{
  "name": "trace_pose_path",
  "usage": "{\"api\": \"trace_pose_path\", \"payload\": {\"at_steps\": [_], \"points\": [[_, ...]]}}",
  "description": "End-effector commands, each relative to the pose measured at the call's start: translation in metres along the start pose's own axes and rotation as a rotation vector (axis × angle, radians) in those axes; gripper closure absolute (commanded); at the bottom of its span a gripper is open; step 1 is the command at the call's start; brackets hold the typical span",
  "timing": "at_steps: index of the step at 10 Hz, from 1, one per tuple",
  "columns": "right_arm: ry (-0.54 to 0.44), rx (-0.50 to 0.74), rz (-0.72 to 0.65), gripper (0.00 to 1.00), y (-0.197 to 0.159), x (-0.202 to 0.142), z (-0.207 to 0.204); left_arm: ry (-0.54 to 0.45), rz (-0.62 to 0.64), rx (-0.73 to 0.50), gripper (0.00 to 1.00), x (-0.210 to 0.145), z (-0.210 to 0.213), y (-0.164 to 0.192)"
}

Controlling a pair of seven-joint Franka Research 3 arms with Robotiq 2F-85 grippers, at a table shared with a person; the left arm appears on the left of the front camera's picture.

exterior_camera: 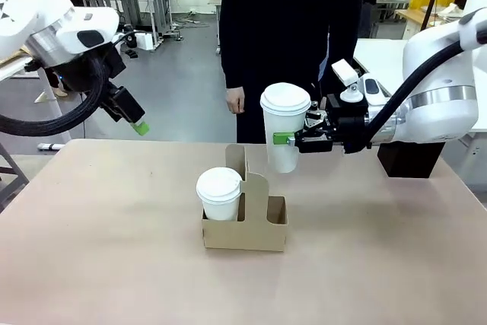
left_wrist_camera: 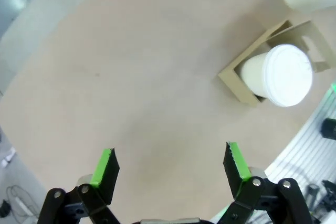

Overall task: Pour a drink into a cup and package it in a carrier.
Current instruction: Insert the held 600 ml Paper Cup into the Cup Carrier.

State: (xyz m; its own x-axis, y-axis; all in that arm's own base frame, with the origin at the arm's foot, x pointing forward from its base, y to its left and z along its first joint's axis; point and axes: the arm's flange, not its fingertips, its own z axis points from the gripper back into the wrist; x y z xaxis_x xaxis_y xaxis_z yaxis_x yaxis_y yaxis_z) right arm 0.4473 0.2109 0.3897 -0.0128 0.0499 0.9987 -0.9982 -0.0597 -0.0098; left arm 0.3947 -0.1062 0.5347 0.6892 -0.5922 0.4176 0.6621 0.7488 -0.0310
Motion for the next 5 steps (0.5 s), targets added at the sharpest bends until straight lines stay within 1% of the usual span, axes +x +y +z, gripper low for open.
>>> {"api": "trace_pose_path", "payload": {"at_steps": [1,2,3,4,5], "points": [[-0.062,0.096,0.021,0.20,0.003,-0.014,-0.001,-0.098,-0.076,-0.022,0.00,-0.037,-0.006,0.038],[-0.073,0.130,0.026,0.20,0.003,-0.019,-0.004,-0.136,-0.140,-0.026,0.00,-0.048,-0.012,0.055],[-0.072,0.128,0.016,0.20,0.003,-0.023,-0.005,-0.164,-0.185,-0.037,0.00,-0.059,-0.020,0.068],[-0.092,0.178,0.011,0.20,0.004,-0.026,-0.009,-0.198,-0.218,-0.084,0.00,-0.067,-0.027,0.079],[-0.090,0.202,0.009,0.20,0.005,-0.030,-0.014,-0.219,-0.235,-0.096,0.00,-0.071,-0.034,0.085]]}}
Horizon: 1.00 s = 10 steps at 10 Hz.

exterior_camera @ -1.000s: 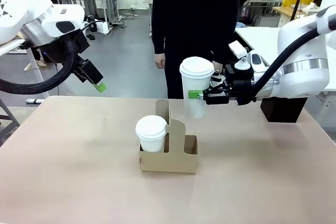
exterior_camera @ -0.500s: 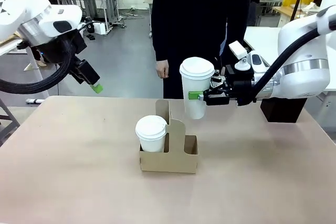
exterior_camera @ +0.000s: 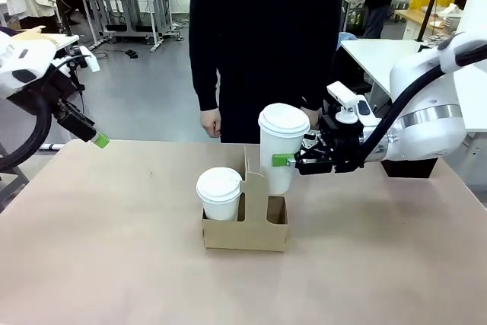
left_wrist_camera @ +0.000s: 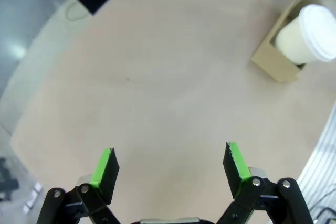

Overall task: Pour a drink into a cup and package it in a carrier.
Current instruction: Insert the held 600 ml Paper Cup into the Cup Carrier.

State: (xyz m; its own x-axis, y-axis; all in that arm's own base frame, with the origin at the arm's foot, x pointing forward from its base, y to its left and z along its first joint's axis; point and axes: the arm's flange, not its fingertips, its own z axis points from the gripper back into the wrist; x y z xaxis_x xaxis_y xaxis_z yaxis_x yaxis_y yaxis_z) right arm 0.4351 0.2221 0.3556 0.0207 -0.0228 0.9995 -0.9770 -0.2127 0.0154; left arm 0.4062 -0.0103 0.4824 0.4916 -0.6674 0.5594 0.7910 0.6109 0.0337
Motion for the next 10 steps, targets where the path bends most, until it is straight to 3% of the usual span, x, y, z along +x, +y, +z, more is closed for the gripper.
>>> {"api": "trace_pose_path", "payload": {"at_steps": [1,3,10], "points": [[-0.009,0.084,0.029,0.20,-0.006,-0.001,-0.005,-0.070,-0.038,-0.050,0.00,-0.008,-0.019,0.011],[-0.018,0.095,0.024,0.20,-0.008,-0.011,-0.009,-0.029,-0.021,-0.025,0.00,-0.006,-0.007,0.004],[0.021,0.135,-0.036,0.20,-0.016,-0.045,-0.023,-0.029,-0.021,-0.025,0.00,-0.006,-0.007,0.004]]}}
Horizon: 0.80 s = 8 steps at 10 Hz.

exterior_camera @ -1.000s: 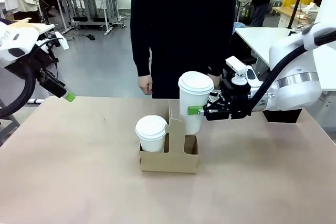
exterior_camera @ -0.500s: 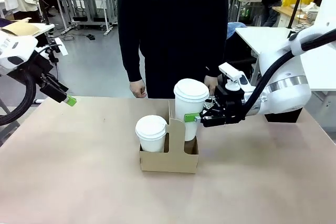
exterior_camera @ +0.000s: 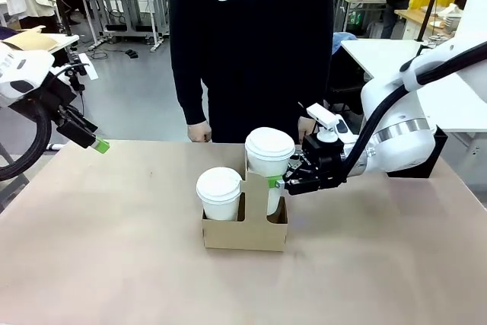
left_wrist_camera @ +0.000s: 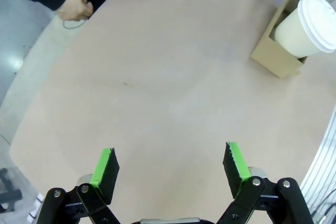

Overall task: Pour a drink into a cup and package it in a carrier.
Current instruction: Insert the held 600 ml Paper Cup into the Cup Carrier.

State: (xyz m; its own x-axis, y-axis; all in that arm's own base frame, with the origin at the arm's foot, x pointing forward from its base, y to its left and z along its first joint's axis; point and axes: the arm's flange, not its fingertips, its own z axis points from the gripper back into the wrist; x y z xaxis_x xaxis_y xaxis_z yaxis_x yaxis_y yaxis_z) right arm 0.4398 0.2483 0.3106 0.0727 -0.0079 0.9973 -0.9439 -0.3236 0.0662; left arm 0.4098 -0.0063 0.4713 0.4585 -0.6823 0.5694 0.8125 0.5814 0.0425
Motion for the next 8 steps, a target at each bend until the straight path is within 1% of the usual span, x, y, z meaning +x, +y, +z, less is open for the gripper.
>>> {"api": "trace_pose_path", "payload": {"at_steps": [1,5,8], "points": [[0.034,0.026,0.007,0.20,-0.004,-0.002,0.004,-0.015,0.014,-0.011,0.00,0.001,0.002,-0.001],[0.055,0.061,-0.002,0.20,0.001,-0.008,0.010,-0.015,0.014,-0.011,0.00,0.001,0.002,-0.001],[0.055,0.082,-0.002,0.20,-0.009,-0.030,0.008,-0.015,0.014,-0.011,0.00,0.001,0.002,-0.001]]}}
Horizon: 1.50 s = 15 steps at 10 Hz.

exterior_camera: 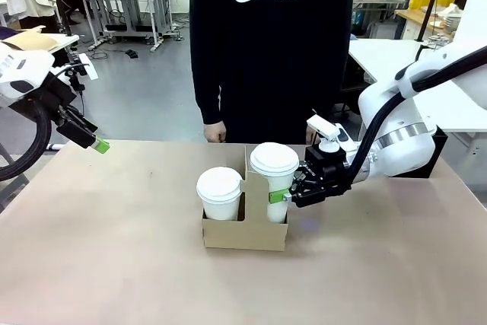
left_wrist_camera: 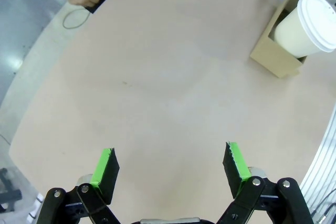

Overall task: Pour a drink into a cup and package it in a carrier.
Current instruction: Insert the held 600 ml Paper Cup into the Cup Carrier.

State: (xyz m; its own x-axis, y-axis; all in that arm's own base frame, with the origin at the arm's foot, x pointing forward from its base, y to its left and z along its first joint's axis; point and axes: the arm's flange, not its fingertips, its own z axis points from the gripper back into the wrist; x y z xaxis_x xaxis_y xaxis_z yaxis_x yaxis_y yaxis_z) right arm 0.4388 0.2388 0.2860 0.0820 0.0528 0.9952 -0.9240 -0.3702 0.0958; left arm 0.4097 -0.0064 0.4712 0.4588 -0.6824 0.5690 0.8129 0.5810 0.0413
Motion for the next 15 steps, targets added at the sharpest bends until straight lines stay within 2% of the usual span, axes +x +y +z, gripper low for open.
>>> {"api": "trace_pose_path", "payload": {"at_steps": [1,7,8,13,15], "points": [[0.013,0.047,0.028,0.20,-0.014,-0.012,-0.004,-0.016,0.014,-0.010,0.00,0.001,0.002,-0.001],[0.024,0.113,0.048,0.20,-0.018,-0.034,0.002,-0.016,0.014,-0.010,0.00,0.001,0.002,-0.001],[0.038,0.139,0.072,0.00,-0.018,-0.034,0.004,-0.016,0.014,-0.010,0.00,0.001,0.002,-0.001],[0.063,0.076,0.066,0.00,-0.010,-0.009,0.039,-0.016,0.014,-0.010,0.00,0.001,0.002,-0.001],[0.106,0.023,0.041,0.00,-0.004,-0.001,0.061,-0.016,0.014,-0.010,0.00,0.001,0.002,-0.001]]}}
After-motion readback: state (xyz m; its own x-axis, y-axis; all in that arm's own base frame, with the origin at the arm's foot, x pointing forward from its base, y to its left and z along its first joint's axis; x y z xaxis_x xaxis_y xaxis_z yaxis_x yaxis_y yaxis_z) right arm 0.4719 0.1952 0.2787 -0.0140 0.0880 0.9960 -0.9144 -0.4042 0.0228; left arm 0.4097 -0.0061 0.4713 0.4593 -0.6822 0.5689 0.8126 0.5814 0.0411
